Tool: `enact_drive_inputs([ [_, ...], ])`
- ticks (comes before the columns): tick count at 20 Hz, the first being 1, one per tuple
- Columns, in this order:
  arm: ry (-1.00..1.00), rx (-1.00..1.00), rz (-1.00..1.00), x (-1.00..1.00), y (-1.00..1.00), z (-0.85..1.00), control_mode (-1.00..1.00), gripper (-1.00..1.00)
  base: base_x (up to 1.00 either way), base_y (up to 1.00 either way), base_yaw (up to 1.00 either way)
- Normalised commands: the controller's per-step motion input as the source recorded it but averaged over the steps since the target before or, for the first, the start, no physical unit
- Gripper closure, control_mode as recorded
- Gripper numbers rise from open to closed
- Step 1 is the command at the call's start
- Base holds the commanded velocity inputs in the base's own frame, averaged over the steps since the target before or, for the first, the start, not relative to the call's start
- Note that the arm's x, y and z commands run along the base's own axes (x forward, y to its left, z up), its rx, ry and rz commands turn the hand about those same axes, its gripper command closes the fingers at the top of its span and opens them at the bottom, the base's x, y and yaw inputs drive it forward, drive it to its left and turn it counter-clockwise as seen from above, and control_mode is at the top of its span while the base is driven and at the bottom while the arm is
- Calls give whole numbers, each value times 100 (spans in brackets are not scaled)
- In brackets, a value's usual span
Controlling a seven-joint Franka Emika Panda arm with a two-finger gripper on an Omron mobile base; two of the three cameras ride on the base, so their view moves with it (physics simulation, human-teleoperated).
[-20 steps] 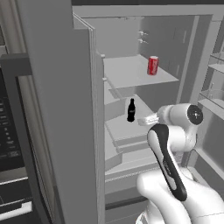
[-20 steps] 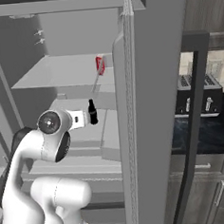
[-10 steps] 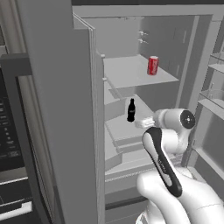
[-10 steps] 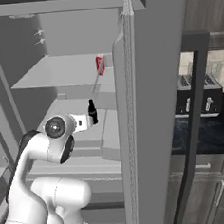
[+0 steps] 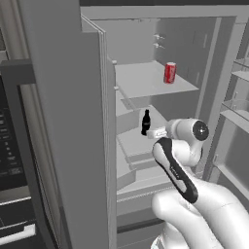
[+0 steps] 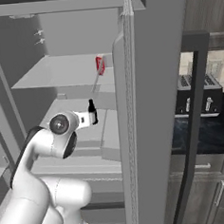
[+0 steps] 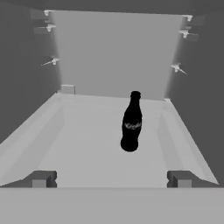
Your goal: Open the fridge, grab two sodas, and place both sodas inside the bowl with ice on the dining counter.
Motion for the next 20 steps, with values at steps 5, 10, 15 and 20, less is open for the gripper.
enact_drive_inputs([
  [5, 0, 1, -5, 41, 0, 0, -100, -100, 0, 0, 0],
  [10, 0, 1, -6, 39, 0, 0, -100, -100, 0, 0, 0],
  [15, 0, 0, -9, 36, 0, 0, -100, -100, 0, 0, 0],
  [20, 0, 0, -8, 30, 0, -1, -100, -100, 0, 0, 0],
])
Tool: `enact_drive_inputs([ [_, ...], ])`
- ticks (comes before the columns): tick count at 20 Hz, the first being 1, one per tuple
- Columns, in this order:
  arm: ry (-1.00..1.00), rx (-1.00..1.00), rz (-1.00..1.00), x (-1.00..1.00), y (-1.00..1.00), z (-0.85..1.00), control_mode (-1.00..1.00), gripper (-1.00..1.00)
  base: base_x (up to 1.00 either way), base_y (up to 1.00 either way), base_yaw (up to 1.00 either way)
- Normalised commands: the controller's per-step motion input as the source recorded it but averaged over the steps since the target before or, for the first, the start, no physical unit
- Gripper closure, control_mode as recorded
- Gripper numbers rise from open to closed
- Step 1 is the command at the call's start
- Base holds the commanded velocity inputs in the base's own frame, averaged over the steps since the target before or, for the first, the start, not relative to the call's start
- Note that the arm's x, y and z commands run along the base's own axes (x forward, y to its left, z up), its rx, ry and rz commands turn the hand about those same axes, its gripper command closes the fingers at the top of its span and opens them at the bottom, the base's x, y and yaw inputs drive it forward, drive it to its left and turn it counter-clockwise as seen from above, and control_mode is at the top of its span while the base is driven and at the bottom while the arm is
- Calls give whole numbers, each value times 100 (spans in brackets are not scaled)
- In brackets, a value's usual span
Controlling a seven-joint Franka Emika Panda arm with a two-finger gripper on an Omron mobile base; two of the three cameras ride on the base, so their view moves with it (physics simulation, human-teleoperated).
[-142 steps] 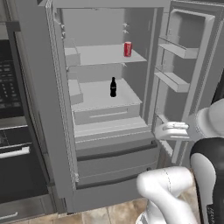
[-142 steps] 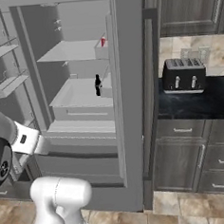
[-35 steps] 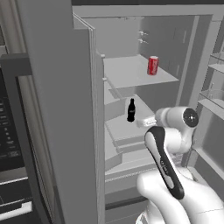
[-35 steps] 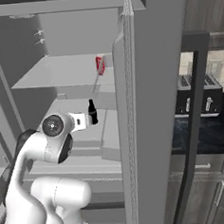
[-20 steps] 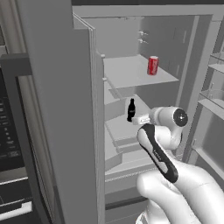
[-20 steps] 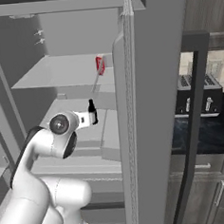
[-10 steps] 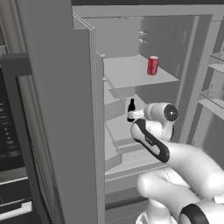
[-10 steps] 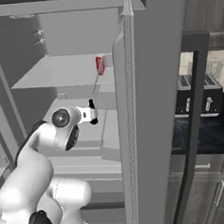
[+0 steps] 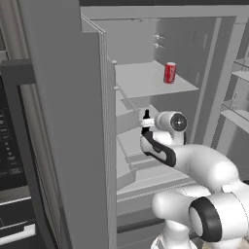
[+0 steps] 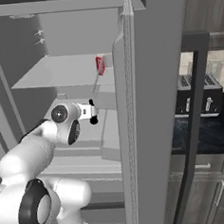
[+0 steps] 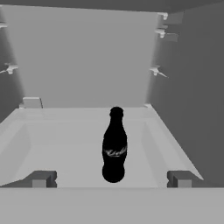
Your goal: Open the fridge, grab two sodas, and place both sodas inside the bowl with ice on the dining counter.
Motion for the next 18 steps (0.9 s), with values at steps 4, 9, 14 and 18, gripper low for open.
enact_drive_inputs([
  [4, 0, 0, -5, 27, 0, -6, -100, -100, 0, 0, 0],
  [9, 1, 0, -1, 29, 0, -15, -100, -100, 0, 0, 0],
  [14, 0, -1, 0, 21, 0, -28, -100, -100, 0, 0, 0],
  [18, 0, -1, 0, 22, 0, -27, -100, -100, 0, 0, 0],
])
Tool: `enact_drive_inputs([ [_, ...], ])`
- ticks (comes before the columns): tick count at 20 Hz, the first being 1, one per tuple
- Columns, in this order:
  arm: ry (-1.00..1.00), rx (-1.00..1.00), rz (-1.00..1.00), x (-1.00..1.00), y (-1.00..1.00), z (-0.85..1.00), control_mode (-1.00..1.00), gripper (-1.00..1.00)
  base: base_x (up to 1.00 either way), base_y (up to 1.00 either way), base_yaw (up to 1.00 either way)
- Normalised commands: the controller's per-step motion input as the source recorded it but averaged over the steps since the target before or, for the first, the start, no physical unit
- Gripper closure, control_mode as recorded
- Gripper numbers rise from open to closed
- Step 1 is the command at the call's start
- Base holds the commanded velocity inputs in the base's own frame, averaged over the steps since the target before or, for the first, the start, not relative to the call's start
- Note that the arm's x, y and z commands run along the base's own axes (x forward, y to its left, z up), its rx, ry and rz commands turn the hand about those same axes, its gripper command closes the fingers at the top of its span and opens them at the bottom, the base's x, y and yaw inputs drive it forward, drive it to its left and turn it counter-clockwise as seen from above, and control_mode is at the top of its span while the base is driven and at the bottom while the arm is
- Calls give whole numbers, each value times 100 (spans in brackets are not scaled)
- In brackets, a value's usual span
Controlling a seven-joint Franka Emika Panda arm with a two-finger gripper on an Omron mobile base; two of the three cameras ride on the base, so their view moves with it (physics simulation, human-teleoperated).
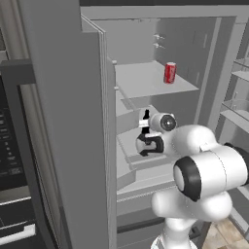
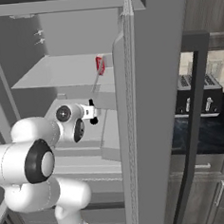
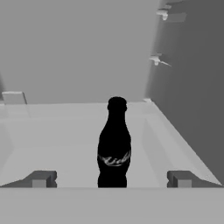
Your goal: Open the fridge, grab two sodas, and place both sodas inside the bowl with ice on the dining counter.
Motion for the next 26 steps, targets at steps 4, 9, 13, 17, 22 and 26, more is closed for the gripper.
enact_drive_inputs([
  [4, 0, 0, 0, 22, 0, -22, -100, -100, 0, 0, 0],
  [9, 0, 0, 0, 17, 0, -14, -100, -100, 0, 0, 0],
  [13, 0, 0, 0, 16, 0, -8, -100, -100, 0, 0, 0],
  [17, 0, 0, 0, 20, 0, -4, -100, -100, 0, 0, 0],
  [22, 0, 0, 0, 23, 0, 0, -100, -100, 0, 0, 0],
  [26, 0, 0, 0, 21, 0, -2, -100, -100, 0, 0, 0],
])
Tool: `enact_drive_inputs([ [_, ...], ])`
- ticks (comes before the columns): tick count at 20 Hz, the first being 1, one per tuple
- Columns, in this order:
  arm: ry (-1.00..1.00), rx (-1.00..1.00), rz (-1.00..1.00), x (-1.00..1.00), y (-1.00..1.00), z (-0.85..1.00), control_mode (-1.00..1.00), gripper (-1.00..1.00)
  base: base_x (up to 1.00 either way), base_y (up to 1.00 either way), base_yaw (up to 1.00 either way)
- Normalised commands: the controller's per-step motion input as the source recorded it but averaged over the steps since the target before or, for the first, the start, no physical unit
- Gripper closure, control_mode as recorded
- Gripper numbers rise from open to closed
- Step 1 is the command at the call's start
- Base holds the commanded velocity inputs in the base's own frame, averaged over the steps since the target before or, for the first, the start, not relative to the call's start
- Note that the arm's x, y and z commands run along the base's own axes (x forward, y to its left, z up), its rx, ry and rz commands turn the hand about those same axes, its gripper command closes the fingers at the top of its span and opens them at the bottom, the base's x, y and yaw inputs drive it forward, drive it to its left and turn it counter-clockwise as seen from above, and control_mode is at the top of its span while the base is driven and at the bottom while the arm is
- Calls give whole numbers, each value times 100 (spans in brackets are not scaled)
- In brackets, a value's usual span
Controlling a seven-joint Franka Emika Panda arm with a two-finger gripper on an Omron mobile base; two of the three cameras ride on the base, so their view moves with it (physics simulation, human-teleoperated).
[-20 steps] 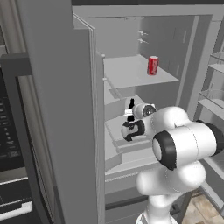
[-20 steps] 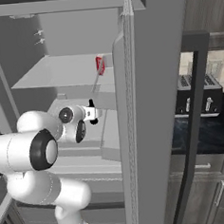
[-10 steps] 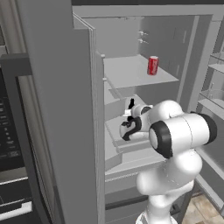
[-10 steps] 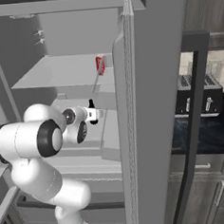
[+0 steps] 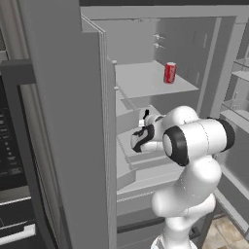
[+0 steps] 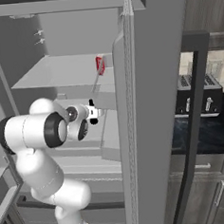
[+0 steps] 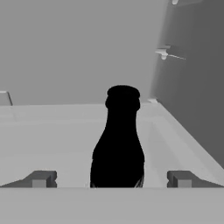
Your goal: Open the fridge, grab two sodas, and place both sodas inside the bowl with ice on the dining counter.
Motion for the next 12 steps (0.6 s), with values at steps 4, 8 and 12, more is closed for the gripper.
enact_drive_inputs([
  [4, 0, 0, -1, 16, -1, -1, -100, -100, 0, 0, 0],
  [8, 0, 0, -1, 16, 0, -3, -100, -100, 0, 0, 0],
  [12, 0, 0, 0, 18, 0, -1, -100, -100, 0, 0, 0],
])
